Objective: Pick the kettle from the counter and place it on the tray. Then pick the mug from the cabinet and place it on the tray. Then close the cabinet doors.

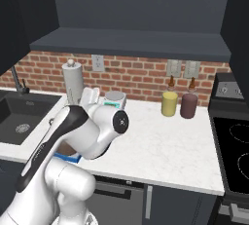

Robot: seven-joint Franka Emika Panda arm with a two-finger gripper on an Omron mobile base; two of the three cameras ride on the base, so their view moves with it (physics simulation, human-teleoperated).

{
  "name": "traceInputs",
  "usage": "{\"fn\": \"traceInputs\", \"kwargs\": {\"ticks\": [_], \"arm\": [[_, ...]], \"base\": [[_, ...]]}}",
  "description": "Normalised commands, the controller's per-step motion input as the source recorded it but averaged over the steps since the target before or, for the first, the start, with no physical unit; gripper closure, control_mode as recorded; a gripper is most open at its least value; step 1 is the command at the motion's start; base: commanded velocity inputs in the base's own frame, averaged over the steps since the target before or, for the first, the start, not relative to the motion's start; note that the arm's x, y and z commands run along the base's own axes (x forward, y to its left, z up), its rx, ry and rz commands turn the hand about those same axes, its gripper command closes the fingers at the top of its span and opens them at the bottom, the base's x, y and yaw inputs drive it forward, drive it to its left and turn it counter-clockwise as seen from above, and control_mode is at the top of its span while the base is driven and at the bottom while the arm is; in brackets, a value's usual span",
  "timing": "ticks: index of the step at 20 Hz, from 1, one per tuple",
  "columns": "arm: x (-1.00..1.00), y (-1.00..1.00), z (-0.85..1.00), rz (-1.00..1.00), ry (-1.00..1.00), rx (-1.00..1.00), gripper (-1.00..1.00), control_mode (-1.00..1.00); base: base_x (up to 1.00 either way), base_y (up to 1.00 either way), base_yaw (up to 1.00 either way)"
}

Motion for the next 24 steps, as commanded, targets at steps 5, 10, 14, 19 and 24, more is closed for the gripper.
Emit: {"fn": "traceInputs", "kwargs": {"ticks": [5, 10, 14, 19, 24], "arm": [[0.00, -0.02, 0.00, 0.00, 0.00, 0.00, -1.00, -1.00], [0.00, -0.38, 0.00, -0.03, 0.00, 0.02, -1.00, -1.00], [0.00, -0.38, 0.00, -0.04, 0.00, 0.02, -1.00, -1.00], [0.00, -0.31, 0.04, -0.09, -0.01, 0.00, -1.00, -1.00], [0.05, -0.35, 0.10, -0.13, -0.02, 0.03, -1.00, -1.00]], "base": [[0.00, 0.00, 0.00], [0.00, 0.00, 0.00], [0.00, 0.00, 0.00], [0.00, 0.00, 0.00], [0.00, 0.00, 0.00]]}}
